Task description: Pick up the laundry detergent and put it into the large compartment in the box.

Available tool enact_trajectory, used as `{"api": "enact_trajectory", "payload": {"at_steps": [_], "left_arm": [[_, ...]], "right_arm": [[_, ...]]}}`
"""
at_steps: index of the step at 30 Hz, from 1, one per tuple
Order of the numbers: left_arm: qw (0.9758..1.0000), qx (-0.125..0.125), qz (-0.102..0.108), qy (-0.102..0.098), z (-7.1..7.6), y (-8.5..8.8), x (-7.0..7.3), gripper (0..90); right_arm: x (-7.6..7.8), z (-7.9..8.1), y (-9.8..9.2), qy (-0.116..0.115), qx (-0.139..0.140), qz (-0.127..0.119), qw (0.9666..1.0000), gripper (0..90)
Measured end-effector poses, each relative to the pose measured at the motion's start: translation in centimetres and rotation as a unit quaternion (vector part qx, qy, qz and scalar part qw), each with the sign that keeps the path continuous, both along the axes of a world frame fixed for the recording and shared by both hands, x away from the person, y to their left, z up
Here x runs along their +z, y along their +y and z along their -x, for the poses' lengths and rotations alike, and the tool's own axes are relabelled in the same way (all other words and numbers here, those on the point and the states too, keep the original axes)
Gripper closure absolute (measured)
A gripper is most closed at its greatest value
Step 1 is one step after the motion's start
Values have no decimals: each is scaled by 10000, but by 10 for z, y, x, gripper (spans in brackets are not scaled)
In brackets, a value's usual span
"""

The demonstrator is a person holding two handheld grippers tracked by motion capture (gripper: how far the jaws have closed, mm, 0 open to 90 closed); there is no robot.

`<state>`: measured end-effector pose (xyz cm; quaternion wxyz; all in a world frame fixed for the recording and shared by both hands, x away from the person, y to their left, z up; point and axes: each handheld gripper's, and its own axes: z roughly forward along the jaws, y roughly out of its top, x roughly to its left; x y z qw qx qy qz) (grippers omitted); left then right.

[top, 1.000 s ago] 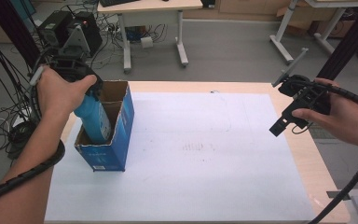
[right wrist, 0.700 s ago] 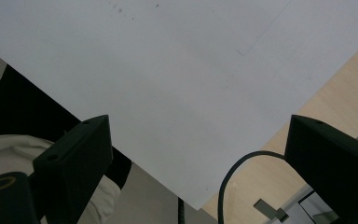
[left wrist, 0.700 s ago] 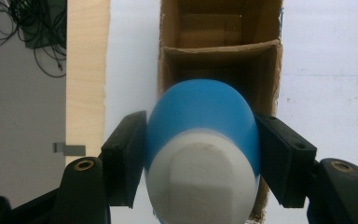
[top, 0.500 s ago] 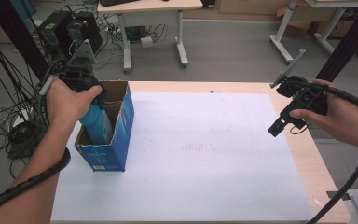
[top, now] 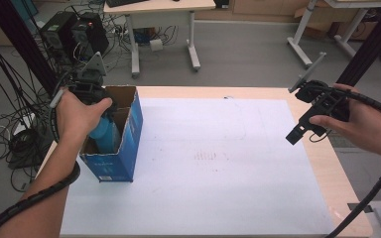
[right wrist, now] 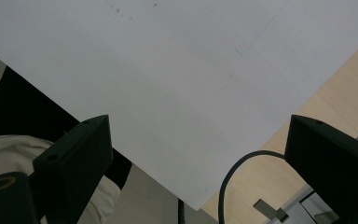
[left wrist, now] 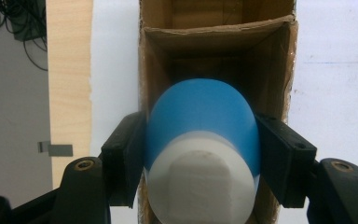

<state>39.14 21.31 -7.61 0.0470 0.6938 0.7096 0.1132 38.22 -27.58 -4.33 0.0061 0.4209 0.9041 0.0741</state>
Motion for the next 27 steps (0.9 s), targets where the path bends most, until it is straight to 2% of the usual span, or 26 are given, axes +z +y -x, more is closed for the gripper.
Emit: {"api": "enact_trajectory", "payload": {"at_steps": [6,11,27], "left_arm": [[10000,-10,38,71,-4,-1,-14,385],[9999,-16,43,96,-5,-1,-20,385],[9995,-90,-141,257,-14,-9,-39,385]], "right_arm": [[-1,-1,0,17,-6,13,10000,78],[-2,-1,0,26,-35,21,10000,78],[-7,-6,-2,81,-67,16,9999,78]]}}
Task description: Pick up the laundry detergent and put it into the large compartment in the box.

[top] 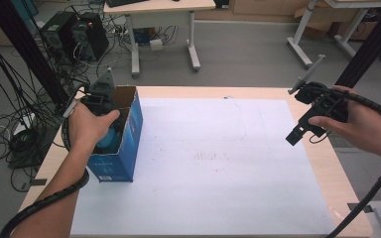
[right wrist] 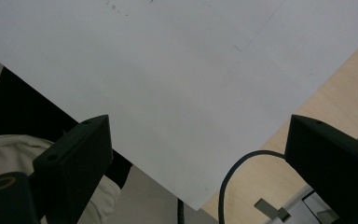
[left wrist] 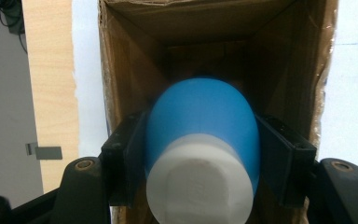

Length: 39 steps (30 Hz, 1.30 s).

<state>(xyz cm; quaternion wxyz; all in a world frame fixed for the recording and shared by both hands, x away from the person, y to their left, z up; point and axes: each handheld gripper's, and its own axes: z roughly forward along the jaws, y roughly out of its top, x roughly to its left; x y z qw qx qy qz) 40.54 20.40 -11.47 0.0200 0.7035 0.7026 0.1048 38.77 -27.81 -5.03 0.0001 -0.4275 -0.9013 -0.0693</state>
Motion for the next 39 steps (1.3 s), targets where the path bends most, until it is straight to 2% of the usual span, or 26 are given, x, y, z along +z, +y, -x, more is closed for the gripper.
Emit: {"api": "enact_trajectory", "payload": {"at_steps": [21,39], "left_arm": [[10000,-17,18,-47,-4,1,-5,381],[9997,99,232,-31,-4,9,-4,372]], "right_arm": [[-8,-6,0,58,-9,-6,10000,78],[-12,-9,2,91,6,7,10000,78]]}}
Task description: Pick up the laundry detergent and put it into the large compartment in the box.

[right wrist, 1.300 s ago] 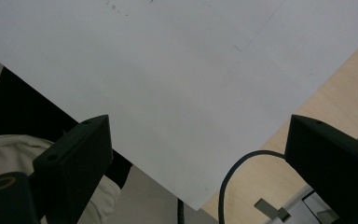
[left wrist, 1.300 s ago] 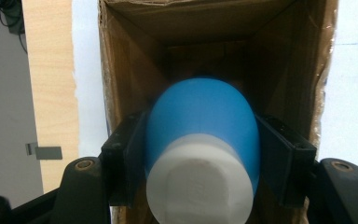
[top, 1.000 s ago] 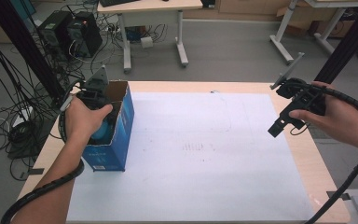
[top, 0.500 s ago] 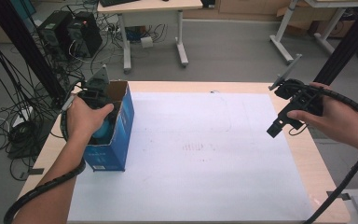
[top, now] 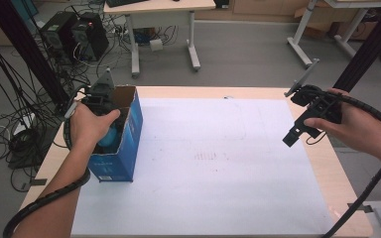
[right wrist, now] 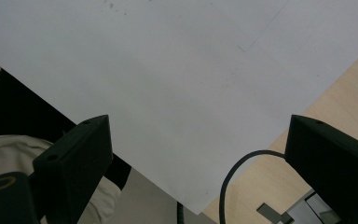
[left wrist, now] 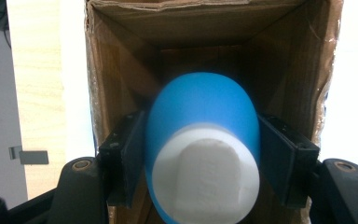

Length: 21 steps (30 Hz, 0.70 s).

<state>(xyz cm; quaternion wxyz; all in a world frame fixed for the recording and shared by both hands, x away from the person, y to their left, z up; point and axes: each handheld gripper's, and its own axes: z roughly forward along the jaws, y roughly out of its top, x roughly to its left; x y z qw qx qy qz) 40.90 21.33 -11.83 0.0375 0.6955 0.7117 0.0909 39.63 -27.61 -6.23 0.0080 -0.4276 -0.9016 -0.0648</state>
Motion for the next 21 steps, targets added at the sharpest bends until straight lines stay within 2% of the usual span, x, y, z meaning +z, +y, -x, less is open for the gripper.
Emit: {"api": "enact_trajectory", "payload": {"at_steps": [12,21], "left_arm": [[10000,12,62,-67,8,2,9,359],[9998,-14,146,-135,18,5,21,253]], "right_arm": [[1,1,0,-15,10,-24,10000,78],[2,2,1,-28,10,-27,10000,78]]}}
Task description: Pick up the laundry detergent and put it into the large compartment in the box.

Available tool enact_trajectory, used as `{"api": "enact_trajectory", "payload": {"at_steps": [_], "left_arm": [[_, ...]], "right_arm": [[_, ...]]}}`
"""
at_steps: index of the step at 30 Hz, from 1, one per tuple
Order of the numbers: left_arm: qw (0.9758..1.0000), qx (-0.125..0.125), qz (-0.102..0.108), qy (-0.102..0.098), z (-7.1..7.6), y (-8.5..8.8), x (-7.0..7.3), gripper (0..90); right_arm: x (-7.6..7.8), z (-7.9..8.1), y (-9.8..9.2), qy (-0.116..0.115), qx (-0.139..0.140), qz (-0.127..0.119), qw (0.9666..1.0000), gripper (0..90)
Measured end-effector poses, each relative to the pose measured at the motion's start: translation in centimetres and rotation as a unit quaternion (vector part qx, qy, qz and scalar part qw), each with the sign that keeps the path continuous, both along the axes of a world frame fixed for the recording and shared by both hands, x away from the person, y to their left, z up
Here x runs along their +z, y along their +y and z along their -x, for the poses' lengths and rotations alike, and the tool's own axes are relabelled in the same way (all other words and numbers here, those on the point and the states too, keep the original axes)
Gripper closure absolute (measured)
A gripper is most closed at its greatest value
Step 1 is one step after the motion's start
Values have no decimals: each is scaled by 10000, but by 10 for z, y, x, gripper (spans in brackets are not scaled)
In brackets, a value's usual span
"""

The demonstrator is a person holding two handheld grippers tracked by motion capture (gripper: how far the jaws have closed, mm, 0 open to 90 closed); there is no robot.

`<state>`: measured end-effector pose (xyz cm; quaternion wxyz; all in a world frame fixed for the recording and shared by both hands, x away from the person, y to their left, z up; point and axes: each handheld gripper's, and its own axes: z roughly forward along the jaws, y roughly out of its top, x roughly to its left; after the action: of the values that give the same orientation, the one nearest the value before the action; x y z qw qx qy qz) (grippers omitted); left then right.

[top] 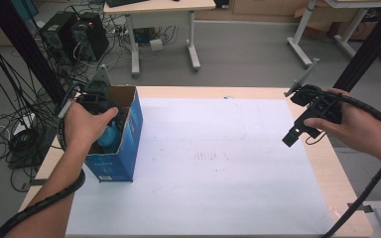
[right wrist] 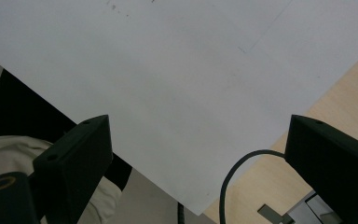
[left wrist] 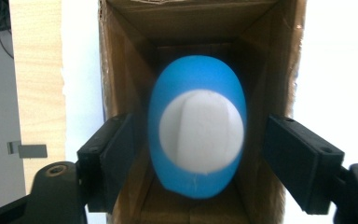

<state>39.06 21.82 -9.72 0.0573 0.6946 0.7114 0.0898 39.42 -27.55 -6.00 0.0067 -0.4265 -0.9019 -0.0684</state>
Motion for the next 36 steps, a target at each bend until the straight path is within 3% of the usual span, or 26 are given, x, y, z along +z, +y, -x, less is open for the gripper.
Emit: {"api": "enact_trajectory", "payload": {"at_steps": [6,15,21,27,36], "left_arm": [[10000,-24,-42,-83,9,0,15,203],[9991,-87,-10,-423,26,-5,43,161],[9975,48,237,-661,35,1,57,132],[9963,-12,348,-789,41,-5,66,111],[9959,-236,316,-820,40,-27,73,99]], "right_arm": [[1,1,1,-19,20,-10,10000,78],[3,1,3,-37,36,-15,10000,78],[5,2,1,-25,7,-29,10000,78],[7,2,-4,-37,-38,-75,10000,78],[8,3,-6,-43,-26,-75,10000,78]]}}
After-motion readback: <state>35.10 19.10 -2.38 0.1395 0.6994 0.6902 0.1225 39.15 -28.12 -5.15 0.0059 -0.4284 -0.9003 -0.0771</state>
